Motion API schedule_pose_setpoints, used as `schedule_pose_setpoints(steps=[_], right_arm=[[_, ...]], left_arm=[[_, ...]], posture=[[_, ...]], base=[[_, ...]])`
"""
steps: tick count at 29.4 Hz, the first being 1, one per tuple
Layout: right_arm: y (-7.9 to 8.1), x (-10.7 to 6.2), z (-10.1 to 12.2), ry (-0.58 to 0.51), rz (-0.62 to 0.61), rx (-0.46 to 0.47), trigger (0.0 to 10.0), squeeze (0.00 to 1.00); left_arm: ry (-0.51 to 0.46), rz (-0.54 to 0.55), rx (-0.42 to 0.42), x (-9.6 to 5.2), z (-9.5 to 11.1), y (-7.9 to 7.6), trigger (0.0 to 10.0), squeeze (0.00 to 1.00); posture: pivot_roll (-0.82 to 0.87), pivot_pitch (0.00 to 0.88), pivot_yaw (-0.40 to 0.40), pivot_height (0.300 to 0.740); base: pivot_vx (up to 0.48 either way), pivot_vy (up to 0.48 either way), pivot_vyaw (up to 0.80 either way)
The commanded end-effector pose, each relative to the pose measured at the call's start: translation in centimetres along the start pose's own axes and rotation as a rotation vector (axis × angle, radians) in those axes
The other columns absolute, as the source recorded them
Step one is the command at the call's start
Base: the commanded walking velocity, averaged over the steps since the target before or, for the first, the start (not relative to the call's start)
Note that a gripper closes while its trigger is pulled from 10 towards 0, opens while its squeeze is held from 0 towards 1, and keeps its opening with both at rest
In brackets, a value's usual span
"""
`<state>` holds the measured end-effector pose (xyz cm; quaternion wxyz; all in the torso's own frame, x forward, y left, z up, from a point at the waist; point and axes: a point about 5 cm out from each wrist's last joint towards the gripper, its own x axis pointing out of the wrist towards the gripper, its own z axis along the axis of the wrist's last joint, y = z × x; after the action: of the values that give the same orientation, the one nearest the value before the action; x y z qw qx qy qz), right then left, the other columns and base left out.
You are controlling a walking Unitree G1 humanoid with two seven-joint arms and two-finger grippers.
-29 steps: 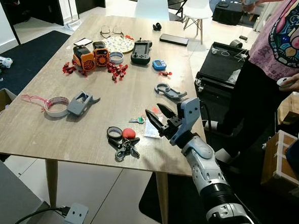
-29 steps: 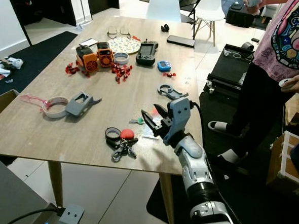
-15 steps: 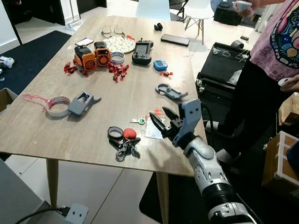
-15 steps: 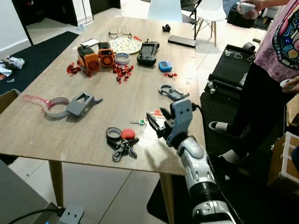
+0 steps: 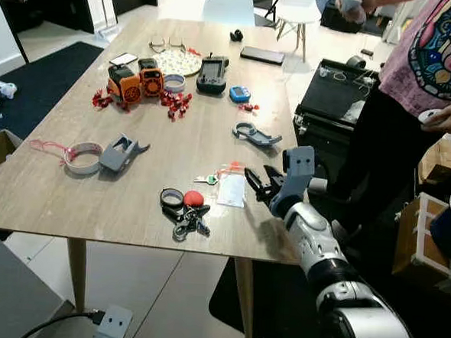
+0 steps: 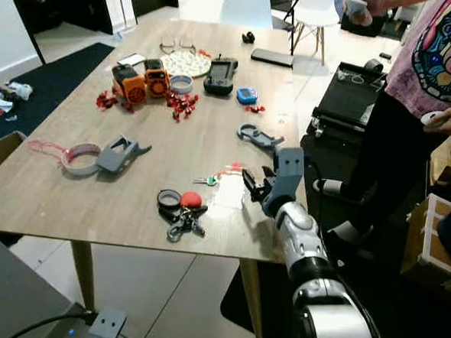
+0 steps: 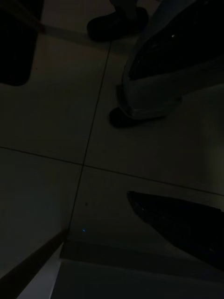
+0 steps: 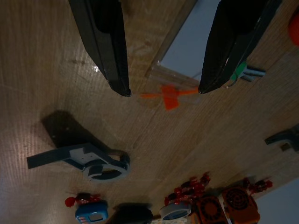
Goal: Hang keys on a hook
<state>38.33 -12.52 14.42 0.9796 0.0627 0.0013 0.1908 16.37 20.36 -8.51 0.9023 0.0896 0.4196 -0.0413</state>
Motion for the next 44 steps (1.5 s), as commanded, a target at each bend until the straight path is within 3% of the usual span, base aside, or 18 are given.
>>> schedule_pose_setpoints(steps=[1,18,32,44], right_arm=[[-0.2,0.0,-0.1,0.008,-0.015,-0.008,10.0,0.00],[0.5,1.6,1.6,0.030,0.007,-0.091,10.0,0.00],[3.2,2.7,3.3,-0.048,0.144,-0.218,10.0,0.00],[3.4,2.5,1.8,0.033,0.161,-0.276,10.0,0.00]], left_arm=[[0.003,-0.009,-0.023,-0.1,-0.4,-0.7,10.0,0.00],[-0.037,0.021,-0.071,0.0,0.2,-0.5,10.0,0.00],[-0.049,0.036,-0.084,0.1,0.7,-0.3,10.0,0.00],[-0.053,0.037,-0.085,0.3,0.9,-0.3,10.0,0.00]], posture=[[0.03,0.163,-0.039,0.740],[0.05,0.214,-0.073,0.740],[0.07,0.234,-0.081,0.740],[0.07,0.237,-0.083,0.740]], base=[[0.000,0.000,0.00],[0.000,0.000,0.00],[0.000,0.000,0.00],[0.000,0.000,0.00]])
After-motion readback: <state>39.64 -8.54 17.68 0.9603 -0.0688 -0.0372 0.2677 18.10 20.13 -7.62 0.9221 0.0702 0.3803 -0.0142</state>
